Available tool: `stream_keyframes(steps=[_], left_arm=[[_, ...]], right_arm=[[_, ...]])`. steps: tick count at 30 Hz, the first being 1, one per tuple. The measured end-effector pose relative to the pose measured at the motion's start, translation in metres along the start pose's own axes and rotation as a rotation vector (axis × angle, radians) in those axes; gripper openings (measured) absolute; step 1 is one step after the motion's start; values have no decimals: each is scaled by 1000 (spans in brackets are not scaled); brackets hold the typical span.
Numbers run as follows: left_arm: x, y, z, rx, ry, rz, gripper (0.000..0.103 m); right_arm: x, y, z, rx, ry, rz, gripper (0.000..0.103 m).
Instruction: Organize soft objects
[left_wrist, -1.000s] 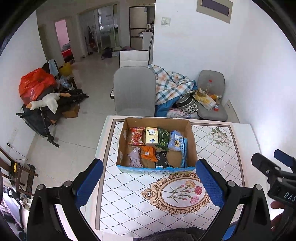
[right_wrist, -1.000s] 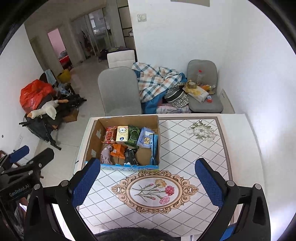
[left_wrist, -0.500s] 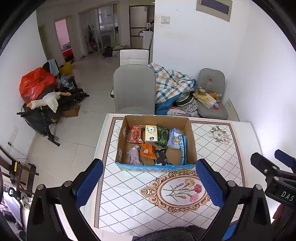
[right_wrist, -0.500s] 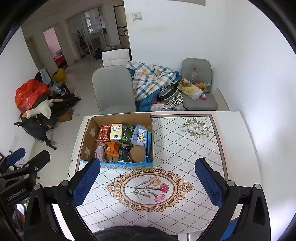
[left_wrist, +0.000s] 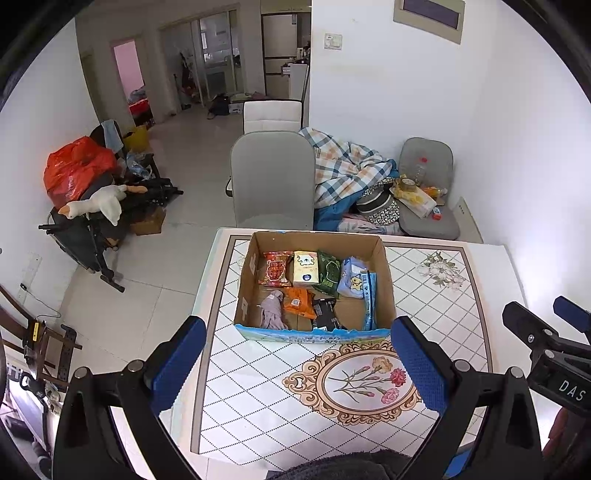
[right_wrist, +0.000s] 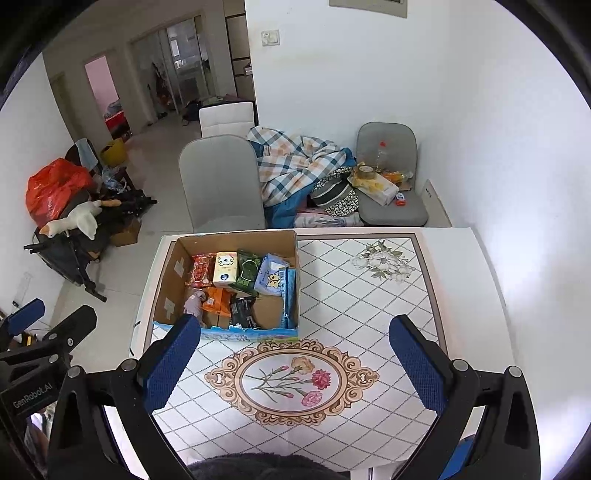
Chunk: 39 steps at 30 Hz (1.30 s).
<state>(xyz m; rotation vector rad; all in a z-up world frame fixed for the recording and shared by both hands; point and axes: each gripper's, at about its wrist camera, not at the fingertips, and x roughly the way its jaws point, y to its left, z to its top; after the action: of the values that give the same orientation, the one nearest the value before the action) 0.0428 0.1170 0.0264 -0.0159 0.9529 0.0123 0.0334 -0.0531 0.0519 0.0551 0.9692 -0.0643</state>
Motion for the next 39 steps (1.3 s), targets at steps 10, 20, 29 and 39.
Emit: stream_keyframes(steps=[10,20,29,39], left_arm=[[1,0,1,1,13,2,102],[3,-1,1,6,17,-3,102],[4,-3,1,15,20,-6,102],[4,-5,4,20,21,-9,102]], right_arm=[[4,3,-2,0,12,-15,103],[2,2,-2,11,9,-23,103],[3,-3,0,31,8,-29,103],[2,-3,0,29,9,-35,103]])
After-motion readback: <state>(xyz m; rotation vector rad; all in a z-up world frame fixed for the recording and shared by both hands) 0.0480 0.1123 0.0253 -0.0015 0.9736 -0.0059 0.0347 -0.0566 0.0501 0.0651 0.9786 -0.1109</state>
